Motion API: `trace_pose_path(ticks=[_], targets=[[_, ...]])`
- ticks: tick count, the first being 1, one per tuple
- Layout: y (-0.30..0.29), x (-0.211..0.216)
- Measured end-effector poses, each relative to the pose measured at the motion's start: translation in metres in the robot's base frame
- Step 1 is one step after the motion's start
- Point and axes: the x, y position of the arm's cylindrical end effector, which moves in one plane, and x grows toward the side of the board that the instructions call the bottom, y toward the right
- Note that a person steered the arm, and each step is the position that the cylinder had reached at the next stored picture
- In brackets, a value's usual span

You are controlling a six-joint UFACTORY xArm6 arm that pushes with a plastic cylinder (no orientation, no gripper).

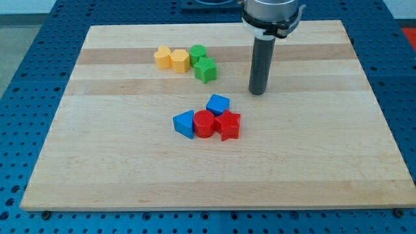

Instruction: Push the cube into the yellow blocks

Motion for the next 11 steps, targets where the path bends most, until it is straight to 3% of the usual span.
trace_pose_path(ticks=[3, 6, 7, 11], targets=[[0.0, -0.011], [0.0, 0.064], [0.0, 0.069], [-0.101, 0.056]])
